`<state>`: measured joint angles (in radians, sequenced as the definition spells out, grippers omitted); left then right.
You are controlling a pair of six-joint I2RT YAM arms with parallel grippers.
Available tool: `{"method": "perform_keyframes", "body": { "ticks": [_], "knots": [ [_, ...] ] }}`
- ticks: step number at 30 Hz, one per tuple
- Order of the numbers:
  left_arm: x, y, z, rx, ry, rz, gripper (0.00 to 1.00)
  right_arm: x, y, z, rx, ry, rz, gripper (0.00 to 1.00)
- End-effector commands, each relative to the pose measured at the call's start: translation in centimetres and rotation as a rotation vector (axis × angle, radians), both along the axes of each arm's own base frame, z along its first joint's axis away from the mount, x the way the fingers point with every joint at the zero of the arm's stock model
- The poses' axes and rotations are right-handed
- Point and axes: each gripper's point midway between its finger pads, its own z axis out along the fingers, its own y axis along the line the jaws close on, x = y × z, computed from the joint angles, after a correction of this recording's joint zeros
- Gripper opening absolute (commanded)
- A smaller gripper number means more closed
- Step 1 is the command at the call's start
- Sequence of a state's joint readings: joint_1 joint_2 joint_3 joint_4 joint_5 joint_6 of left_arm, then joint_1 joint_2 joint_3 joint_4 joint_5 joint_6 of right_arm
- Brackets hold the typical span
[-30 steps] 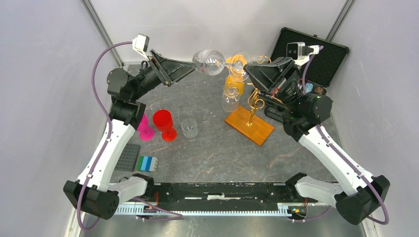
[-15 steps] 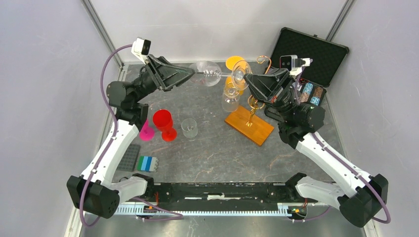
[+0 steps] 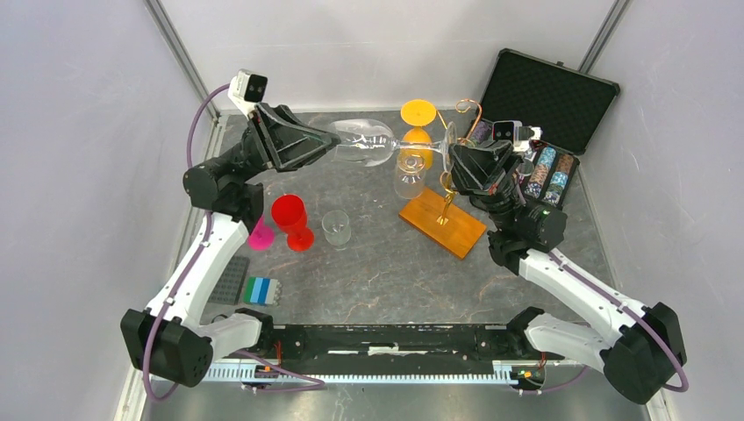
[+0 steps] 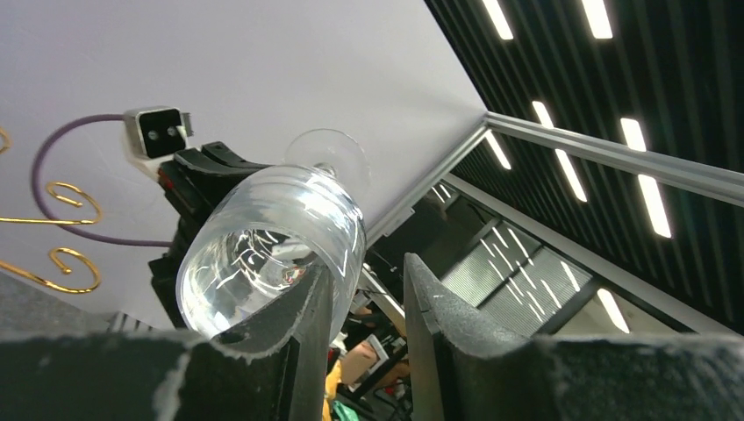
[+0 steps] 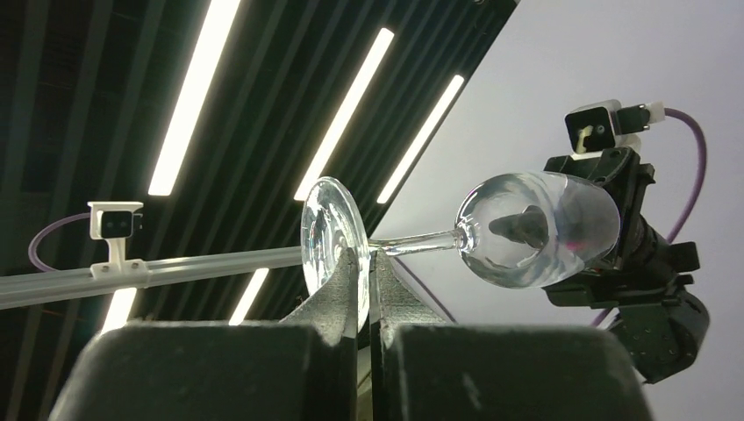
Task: Take the wine glass off the wine glass rack
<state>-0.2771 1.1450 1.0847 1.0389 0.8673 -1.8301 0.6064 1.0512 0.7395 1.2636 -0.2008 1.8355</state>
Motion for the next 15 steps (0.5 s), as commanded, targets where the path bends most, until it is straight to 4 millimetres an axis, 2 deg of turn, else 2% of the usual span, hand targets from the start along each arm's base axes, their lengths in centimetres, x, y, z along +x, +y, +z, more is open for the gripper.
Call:
{"method": "perform_keyframes", "body": {
  "ticks": [1, 8, 15],
  "knots": [
    [-4.4, 0.9, 2.0, -0.028, -0.106, -0.115, 0.36, 0.5, -1.4, 0.8, 0.091, -0.004, -0.035, 0.00],
    [-3.8, 0.2, 0.7, 0.058, -0.093, -0.085, 0.32, 0.8, -0.6, 0.4, 0.076, 0.008, -0.014, 0.00],
    [-5.2, 0.1, 0.6, 0.114, -0.177, -0.094, 0.30, 1.1, 0.2, 0.0, 0.068, 0.024, 0.006, 0.00]
  ]
}}
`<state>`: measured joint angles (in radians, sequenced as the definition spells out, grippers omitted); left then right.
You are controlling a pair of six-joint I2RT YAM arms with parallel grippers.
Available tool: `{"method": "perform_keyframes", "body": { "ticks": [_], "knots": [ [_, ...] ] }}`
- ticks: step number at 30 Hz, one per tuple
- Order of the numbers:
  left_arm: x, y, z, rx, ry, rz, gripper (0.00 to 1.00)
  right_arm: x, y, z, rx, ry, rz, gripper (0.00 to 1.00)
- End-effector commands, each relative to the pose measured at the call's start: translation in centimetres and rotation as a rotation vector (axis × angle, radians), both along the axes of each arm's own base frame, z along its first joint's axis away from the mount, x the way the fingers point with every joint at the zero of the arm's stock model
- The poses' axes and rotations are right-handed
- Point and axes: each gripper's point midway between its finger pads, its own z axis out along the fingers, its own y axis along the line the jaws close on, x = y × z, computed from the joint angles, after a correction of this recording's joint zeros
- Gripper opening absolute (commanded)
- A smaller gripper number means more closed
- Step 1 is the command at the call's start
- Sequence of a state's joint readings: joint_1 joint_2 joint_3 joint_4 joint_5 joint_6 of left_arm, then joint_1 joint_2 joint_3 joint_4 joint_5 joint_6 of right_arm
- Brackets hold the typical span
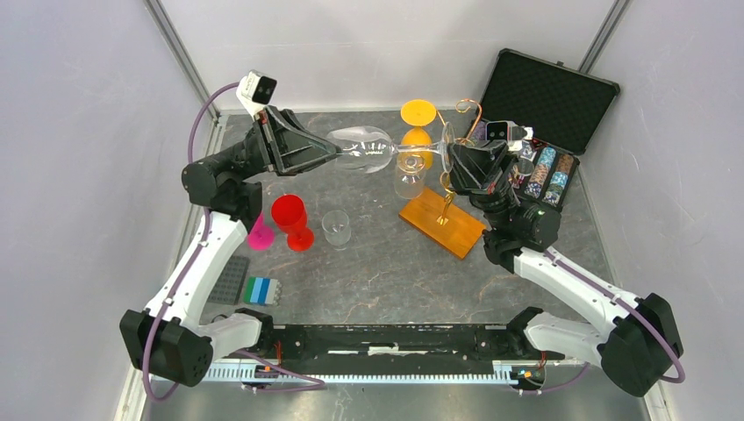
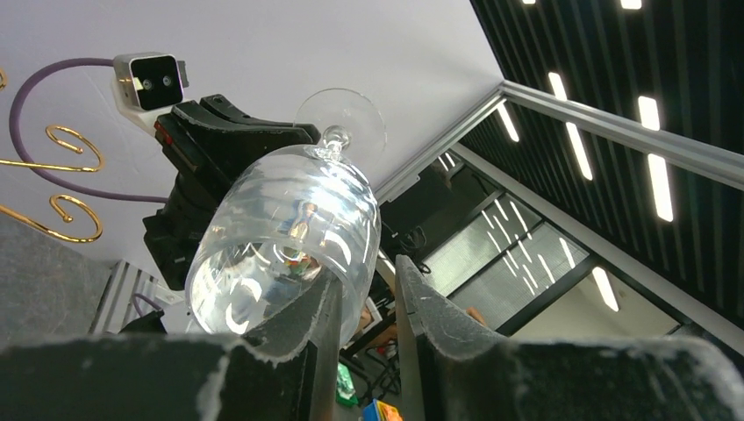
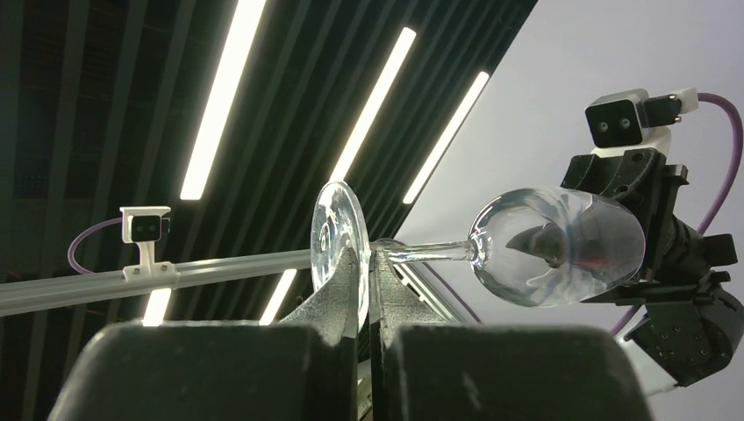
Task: Take the wine glass off the wine glass rack
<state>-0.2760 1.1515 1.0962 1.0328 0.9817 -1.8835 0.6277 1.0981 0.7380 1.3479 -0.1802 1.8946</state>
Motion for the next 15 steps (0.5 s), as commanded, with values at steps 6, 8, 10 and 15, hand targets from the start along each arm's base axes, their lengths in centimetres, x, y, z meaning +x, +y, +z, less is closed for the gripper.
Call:
{"method": "perform_keyframes", "body": {
  "ticks": [6, 8, 10, 15],
  "knots": [
    [-4.2, 0.5, 1.7, 0.042, -0.224, -0.007, 0.15, 1.4, 0.5, -0.3, 0.006, 0.025, -0.040, 0.00],
    [-4.6, 0.5, 1.7, 0.055, -0.251, -0.012, 0.11, 1.4, 0.7, -0.4, 0.000, 0.028, -0.032, 0.00],
    [-5.3, 0.6, 1.6, 0.073, -0.298, -0.014, 0.07, 1.3, 0.9, -0.2, -0.002, 0.025, -0.024, 0.00],
    [-5.3, 0.5, 1.6, 0.104, -0.344, 0.023, 0.02, 1.1, 1.0, -0.1, -0.006, 0.018, -0.019, 0.00]
  ]
}}
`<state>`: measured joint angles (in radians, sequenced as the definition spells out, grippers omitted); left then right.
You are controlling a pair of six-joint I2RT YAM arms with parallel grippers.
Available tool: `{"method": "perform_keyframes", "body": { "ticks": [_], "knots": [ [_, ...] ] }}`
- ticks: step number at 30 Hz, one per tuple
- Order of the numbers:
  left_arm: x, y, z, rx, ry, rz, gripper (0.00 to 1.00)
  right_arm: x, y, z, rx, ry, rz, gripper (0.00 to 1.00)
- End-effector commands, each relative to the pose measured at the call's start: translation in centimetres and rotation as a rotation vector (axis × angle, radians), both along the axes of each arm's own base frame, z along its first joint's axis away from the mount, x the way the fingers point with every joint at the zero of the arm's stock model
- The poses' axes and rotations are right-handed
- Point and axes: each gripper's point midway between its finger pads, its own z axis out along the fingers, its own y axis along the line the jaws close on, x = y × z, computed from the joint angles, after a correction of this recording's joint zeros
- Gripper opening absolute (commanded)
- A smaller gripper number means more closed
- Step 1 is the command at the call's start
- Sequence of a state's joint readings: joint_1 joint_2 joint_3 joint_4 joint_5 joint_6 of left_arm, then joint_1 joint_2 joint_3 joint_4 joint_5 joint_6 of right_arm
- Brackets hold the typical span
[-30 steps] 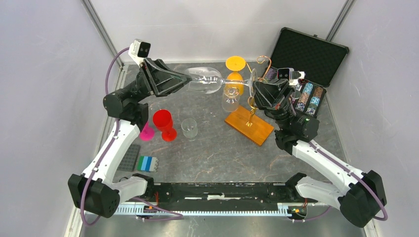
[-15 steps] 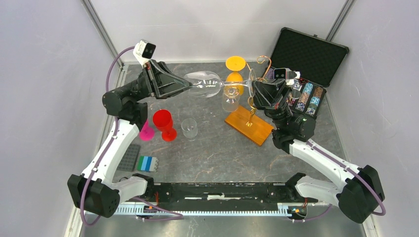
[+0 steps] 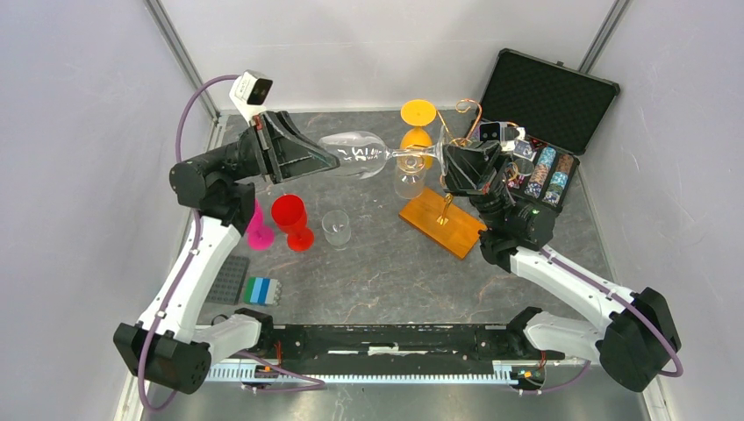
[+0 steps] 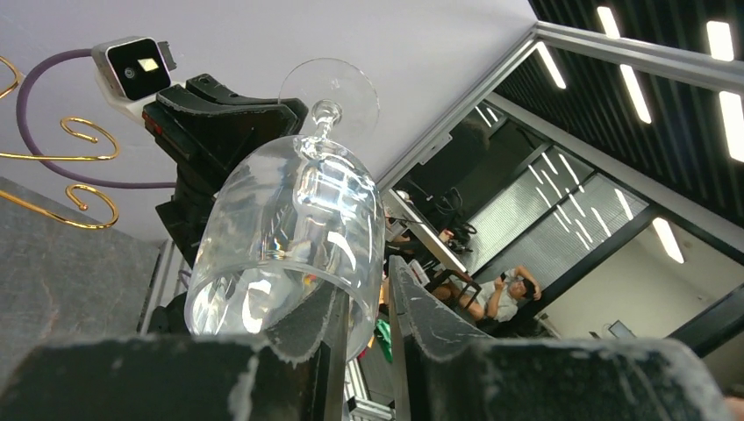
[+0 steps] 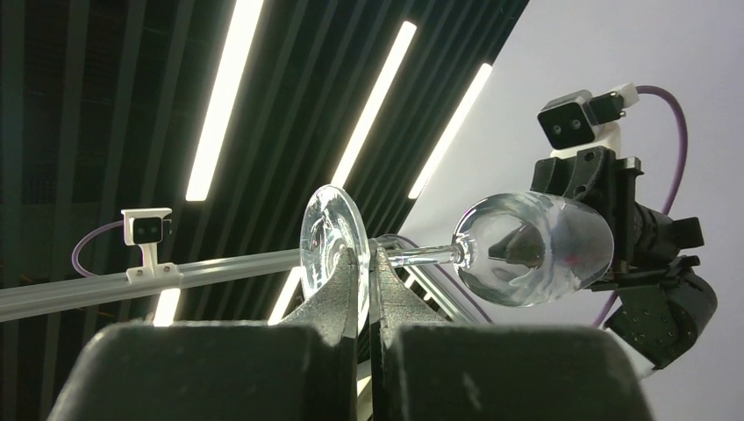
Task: Take the wine glass off the wine glass rack
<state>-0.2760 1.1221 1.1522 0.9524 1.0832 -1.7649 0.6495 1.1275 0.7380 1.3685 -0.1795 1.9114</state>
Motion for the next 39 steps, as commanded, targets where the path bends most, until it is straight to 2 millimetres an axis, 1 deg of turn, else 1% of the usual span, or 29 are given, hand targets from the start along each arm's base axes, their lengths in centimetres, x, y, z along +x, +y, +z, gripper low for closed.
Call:
{"method": "perform_keyframes", "body": {
  "ticks": [1, 5, 16, 21, 22, 25, 26, 27, 29, 31, 35, 37, 39],
  "knots": [
    [-3.2, 0.6, 1.6, 0.016, -0.218, 0.033, 0.02, 0.9, 0.2, 0.4, -0.007, 0.000, -0.055, 0.00],
    [-2.9, 0.6, 1.7, 0.006, -0.219, 0.054, 0.02, 0.7, 0.2, 0.4, -0.005, -0.006, -0.049, 0.00],
    [-1.5, 0.3, 1.2, 0.008, -0.174, 0.073, 0.02, 0.9, 0.3, 0.1, -0.011, 0.012, -0.051, 0.00],
    [-0.7, 0.0, 0.7, 0.029, -0.173, 0.096, 0.02, 1.6, 0.4, -0.5, -0.027, 0.071, -0.078, 0.00],
    [-0.5, 0.0, 0.5, 0.038, -0.175, 0.101, 0.07, 1.8, 0.4, -0.8, -0.035, 0.092, -0.085, 0.00],
    [0.1, -0.2, 0.0, 0.055, -0.181, 0.117, 0.29, 2.5, 0.2, -1.7, -0.044, 0.155, -0.117, 0.00],
    [0.1, -0.2, -0.1, 0.056, -0.183, 0.117, 0.35, 2.8, 0.1, -2.0, -0.046, 0.172, -0.124, 0.00],
    [0.2, -0.2, -0.2, 0.057, -0.185, 0.118, 0.38, 3.0, 0.0, -2.2, -0.046, 0.188, -0.131, 0.00],
    [0.2, -0.2, -0.3, 0.059, -0.189, 0.116, 0.39, 3.2, 0.0, -2.8, -0.058, 0.216, -0.135, 0.00],
    [0.0, -0.2, -0.3, 0.058, -0.198, 0.114, 0.37, 3.9, -0.2, -3.4, -0.063, 0.257, -0.161, 0.00],
    [-0.1, -0.2, -0.2, 0.056, -0.211, 0.118, 0.13, 4.7, -0.3, -4.2, -0.072, 0.305, -0.185, 0.00],
    [-0.1, -0.2, -0.3, 0.056, -0.213, 0.119, 0.04, 5.0, -0.3, -4.6, -0.081, 0.329, -0.191, 0.00],
    [-0.1, -0.2, -0.2, 0.056, -0.217, 0.119, 0.02, 5.4, -0.1, -5.2, -0.098, 0.354, -0.197, 0.00]
  ]
}}
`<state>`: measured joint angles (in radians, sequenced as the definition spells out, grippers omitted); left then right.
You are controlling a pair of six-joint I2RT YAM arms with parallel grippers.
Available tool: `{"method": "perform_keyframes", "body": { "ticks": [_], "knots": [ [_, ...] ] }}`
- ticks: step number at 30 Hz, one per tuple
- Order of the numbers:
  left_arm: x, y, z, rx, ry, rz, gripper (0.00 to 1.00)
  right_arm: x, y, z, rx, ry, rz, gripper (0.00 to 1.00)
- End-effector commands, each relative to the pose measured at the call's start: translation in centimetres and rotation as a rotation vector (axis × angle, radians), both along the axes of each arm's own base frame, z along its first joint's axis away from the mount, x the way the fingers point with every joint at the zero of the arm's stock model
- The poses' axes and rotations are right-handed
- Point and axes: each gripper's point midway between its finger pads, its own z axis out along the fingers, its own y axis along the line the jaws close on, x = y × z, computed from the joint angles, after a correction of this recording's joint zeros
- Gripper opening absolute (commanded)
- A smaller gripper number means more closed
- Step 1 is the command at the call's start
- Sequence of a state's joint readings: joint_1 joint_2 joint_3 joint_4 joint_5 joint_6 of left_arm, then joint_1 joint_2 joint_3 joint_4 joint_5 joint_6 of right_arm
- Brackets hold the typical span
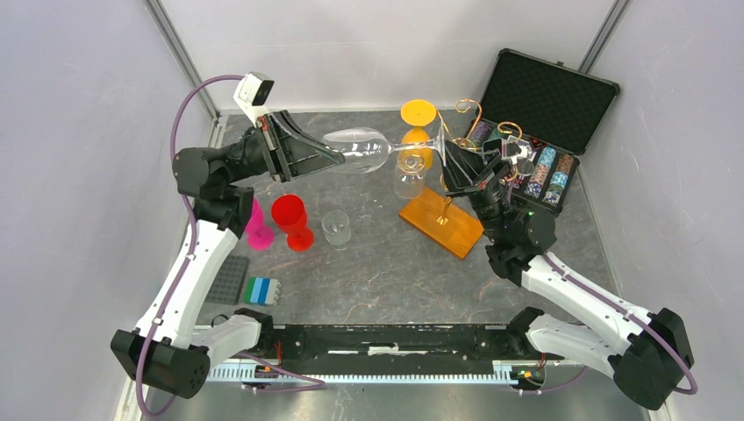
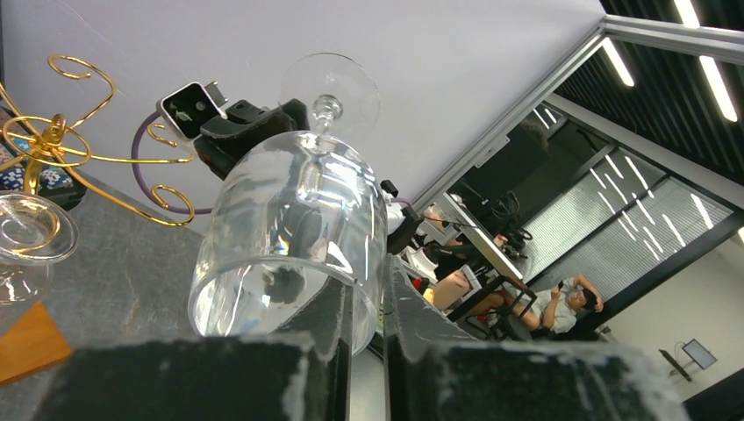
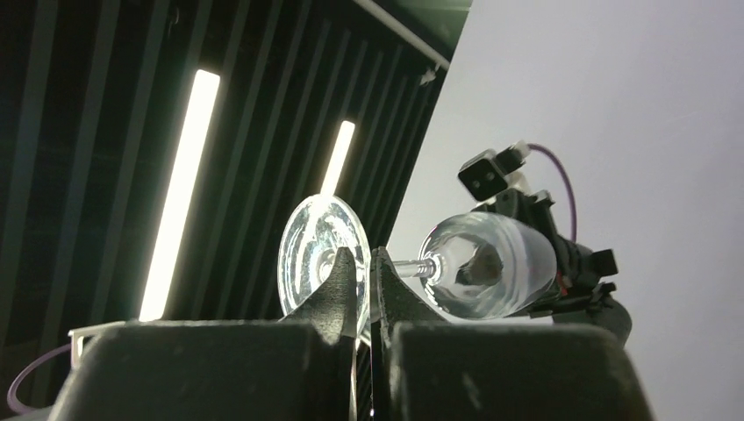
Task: Take the wine glass off the wine glass rack
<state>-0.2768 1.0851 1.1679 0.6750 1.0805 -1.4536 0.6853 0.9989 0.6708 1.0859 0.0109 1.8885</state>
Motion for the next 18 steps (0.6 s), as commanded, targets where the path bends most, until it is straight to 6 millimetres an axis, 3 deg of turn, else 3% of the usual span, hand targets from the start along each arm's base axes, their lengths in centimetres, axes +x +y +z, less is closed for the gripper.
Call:
{"method": "perform_keyframes", "body": {
  "ticks": [1, 6, 12, 18],
  "knots": [
    [-1.8, 0.3, 1.5, -0.011, -0.147, 0.002, 0.02, 2.6, 0.4, -2.7, -0.077, 0.113, -0.090, 0.00],
    [-1.5, 0.3, 1.7, -0.015, -0.125, 0.013, 0.02, 2.5, 0.6, -2.5, -0.081, 0.101, -0.082, 0.02],
    [-1.1, 0.4, 2.1, -0.029, -0.091, 0.034, 0.02, 2.2, 1.3, -2.0, -0.103, 0.063, -0.064, 0.36],
    [-0.5, 0.5, 2.7, -0.029, -0.088, 0.091, 0.02, 1.8, 1.7, -1.1, -0.128, 0.009, -0.074, 0.50]
  ]
}}
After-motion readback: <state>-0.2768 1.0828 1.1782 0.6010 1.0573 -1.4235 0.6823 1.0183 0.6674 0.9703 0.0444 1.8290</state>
